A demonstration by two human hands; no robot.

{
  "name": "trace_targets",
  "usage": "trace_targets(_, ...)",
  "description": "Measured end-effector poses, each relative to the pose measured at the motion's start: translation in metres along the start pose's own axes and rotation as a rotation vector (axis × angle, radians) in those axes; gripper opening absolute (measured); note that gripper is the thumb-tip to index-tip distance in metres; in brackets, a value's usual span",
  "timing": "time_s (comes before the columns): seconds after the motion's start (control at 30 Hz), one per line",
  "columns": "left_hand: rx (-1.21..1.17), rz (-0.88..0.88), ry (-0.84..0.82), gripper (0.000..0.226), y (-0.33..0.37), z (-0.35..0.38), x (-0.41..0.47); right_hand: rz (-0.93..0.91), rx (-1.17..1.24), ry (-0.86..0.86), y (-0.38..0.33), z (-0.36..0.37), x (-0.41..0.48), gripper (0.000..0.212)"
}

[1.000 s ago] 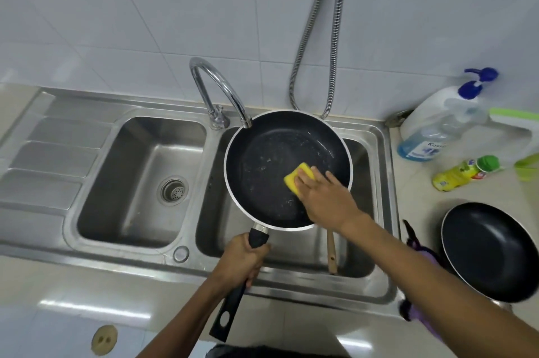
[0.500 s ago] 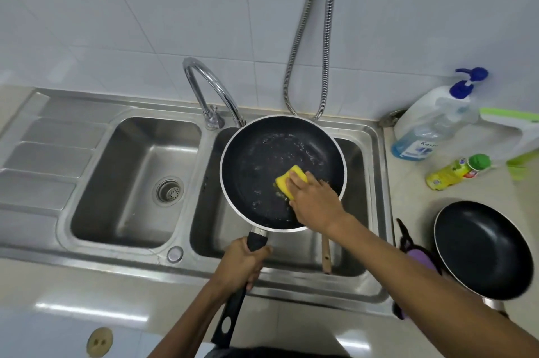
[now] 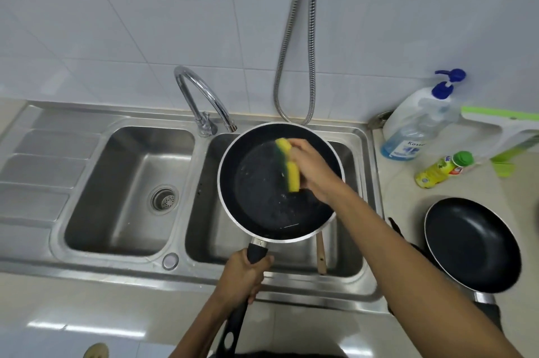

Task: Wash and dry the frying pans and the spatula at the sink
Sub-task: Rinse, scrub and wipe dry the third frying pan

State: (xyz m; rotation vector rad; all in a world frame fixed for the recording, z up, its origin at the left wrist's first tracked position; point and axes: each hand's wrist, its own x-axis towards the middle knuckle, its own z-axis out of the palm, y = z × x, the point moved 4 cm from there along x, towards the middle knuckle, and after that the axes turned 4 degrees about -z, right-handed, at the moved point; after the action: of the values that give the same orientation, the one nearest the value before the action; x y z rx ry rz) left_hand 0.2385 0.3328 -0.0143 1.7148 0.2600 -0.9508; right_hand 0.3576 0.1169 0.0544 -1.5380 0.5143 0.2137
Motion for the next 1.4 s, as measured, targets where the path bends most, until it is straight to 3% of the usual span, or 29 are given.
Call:
trace_targets(0.07,-0.002,0.001,0.024,0.04,-0.003,-0.01,-0.001,0.11,0.463,-0.127,-0.008,-0.009,-0.012,0.039)
trace_targets(0.1,-0.001,0.006,0.035,0.041,-0.005,-0.015,-0.001,0.135,0.561,-0.18,-0.013,-0.015,-0.018,0.036)
trace_targets(0.17,-0.006,0.007,0.066,0.04,-0.012,-0.027,-0.004,0.163,0.62,-0.263,-0.018,-0.022,-0.025,0.033)
trace_targets(0.23,-0.022,0.002,0.099,0.037,-0.019,-0.039,-0.007,0.159,0.606,-0.272,-0.017,-0.025,-0.024,0.043)
trace_targets(0.4,-0.015,0.006,0.131,0.035,-0.028,-0.057,-0.016,0.101,0.314,0.121,0.004,-0.033,-0.004,0.012)
trace_targets(0.53,-0.033,-0.007,0.142,0.034,-0.037,-0.067,-0.021,0.163,0.216,0.373,0.045,-0.033,0.012,0.028)
trace_targets(0.77,-0.051,-0.024,0.175,0.044,-0.043,-0.071,-0.024,0.195,-0.002,0.437,0.088,-0.004,0.029,0.042)
trace_targets(1.03,-0.076,-0.006,0.164,0.035,-0.036,-0.063,-0.023,0.195,-0.079,0.486,0.104,-0.002,0.028,0.029)
trace_targets(1.17,-0.096,-0.025,0.133,0.034,-0.033,-0.055,-0.018,-0.036,-0.392,0.487,0.075,-0.029,0.017,0.053)
trace_targets(1.3,-0.106,-0.033,0.105,0.034,-0.025,-0.041,-0.013,-0.203,-0.714,0.599,0.053,-0.103,0.004,0.044)
trace_targets(1.4,-0.109,-0.045,0.081,0.036,-0.02,-0.03,-0.01,-0.166,-0.968,0.637,0.077,-0.159,-0.008,0.046)
